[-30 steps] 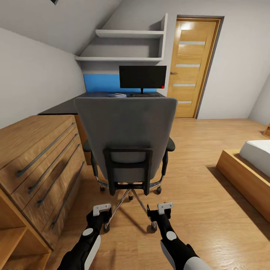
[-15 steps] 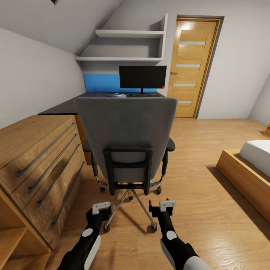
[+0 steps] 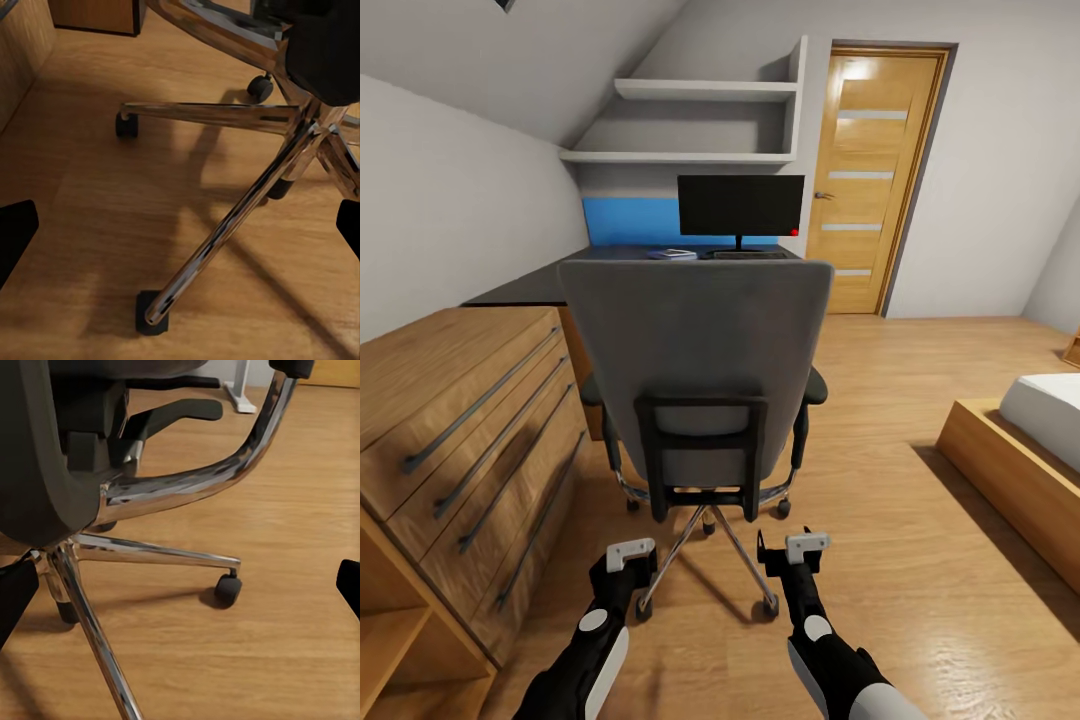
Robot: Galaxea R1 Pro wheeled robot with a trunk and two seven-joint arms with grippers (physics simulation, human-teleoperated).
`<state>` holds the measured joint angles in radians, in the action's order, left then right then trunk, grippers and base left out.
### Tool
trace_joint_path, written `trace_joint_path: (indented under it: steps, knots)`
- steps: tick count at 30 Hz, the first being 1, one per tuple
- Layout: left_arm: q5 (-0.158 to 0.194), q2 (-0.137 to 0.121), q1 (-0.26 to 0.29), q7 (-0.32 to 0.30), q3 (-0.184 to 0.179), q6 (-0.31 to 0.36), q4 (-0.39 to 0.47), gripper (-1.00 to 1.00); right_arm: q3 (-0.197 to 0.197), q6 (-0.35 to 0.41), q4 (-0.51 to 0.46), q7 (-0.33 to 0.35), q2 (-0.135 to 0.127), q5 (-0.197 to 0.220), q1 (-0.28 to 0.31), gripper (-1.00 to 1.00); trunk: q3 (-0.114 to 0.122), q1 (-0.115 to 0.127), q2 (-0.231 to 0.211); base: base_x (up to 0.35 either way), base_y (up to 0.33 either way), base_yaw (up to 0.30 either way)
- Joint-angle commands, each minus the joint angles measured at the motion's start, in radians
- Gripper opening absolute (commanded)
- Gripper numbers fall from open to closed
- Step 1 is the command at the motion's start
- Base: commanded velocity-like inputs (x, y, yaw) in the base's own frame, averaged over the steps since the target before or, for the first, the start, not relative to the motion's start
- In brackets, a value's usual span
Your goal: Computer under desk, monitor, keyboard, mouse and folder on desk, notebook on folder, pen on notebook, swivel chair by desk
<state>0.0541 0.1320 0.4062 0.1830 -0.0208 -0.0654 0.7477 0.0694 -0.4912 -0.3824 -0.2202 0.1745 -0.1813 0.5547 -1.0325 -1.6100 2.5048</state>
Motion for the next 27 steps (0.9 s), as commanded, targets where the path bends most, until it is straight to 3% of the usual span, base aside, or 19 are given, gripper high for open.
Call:
trace_joint_path:
  steps: [1, 10, 27]
  knots:
    - [0.006, 0.000, 0.000, 0.004, -0.002, -0.004, -0.001, 1.00, 0.002, 0.000, 0.001, -0.008, 0.000, -0.009, 0.001, 1.00, -0.001, 0.000, 0.000, 0.070, 0.000, 0.000]
    - [0.006, 0.000, 0.000, 0.000, -0.003, -0.003, -0.001, 1.00, 0.017, 0.002, 0.007, 0.011, 0.000, -0.008, 0.001, 1.00, -0.001, 0.000, 0.000, 0.034, 0.000, 0.000]
    - [0.006, 0.004, 0.000, 0.000, -0.005, -0.003, -0.001, 1.00, 0.037, 0.005, 0.008, 0.145, 0.000, -0.007, 0.001, 1.00, -0.001, 0.000, 0.000, 0.002, 0.000, 0.000]
